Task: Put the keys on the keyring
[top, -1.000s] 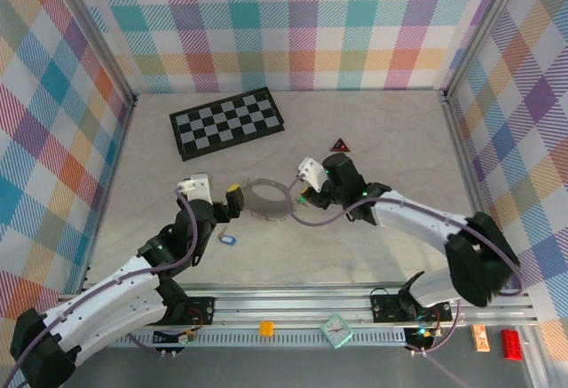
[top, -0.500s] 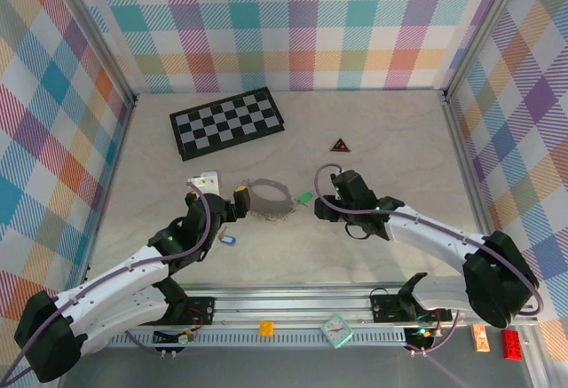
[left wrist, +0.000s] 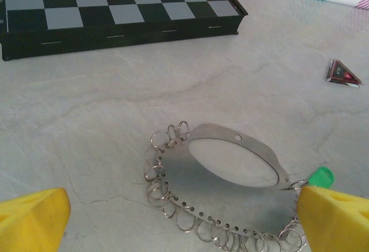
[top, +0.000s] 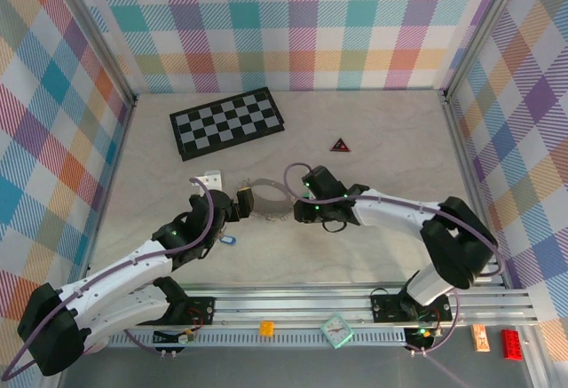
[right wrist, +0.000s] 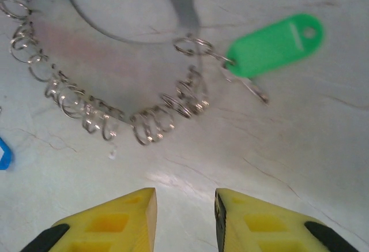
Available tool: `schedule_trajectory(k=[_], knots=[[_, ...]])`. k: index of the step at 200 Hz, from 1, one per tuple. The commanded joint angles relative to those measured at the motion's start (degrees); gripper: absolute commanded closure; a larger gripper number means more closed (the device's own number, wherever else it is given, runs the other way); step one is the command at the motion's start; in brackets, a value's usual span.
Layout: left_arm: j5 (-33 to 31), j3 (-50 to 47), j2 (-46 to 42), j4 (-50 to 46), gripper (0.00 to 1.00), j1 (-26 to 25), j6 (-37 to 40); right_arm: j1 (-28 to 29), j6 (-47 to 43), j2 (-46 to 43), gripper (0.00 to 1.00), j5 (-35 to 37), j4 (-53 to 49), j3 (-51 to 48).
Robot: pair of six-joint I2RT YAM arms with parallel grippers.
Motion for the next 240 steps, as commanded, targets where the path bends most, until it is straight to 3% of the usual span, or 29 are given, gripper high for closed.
schedule_trajectory(k=[1, 65, 192, 240], knots=[[0.59, 0.03, -1.65, -1.29, 0.00, 0.53, -1.73, 0.03, -1.30, 3.55, 0.71, -2.28, -0.30, 3.03], [1.11, -0.60, -1.95, -1.20, 0.00, 0.58, -2.69, 0.01, 0.10, 10.68, 0.77, -6.10, 1.87, 6.85], [1.03, -0.51, -2.54, -1.19, 0.00, 0.58, -2.32, 0.03, 0.81, 14.95, 0.86, -7.51, 3.86, 8.65], [0.99, -0.51, -2.56, -1.35, 0.00, 0.62, -2.18, 0.03, -0.20, 14.56, 0.97, -7.88, 4.01, 9.09]])
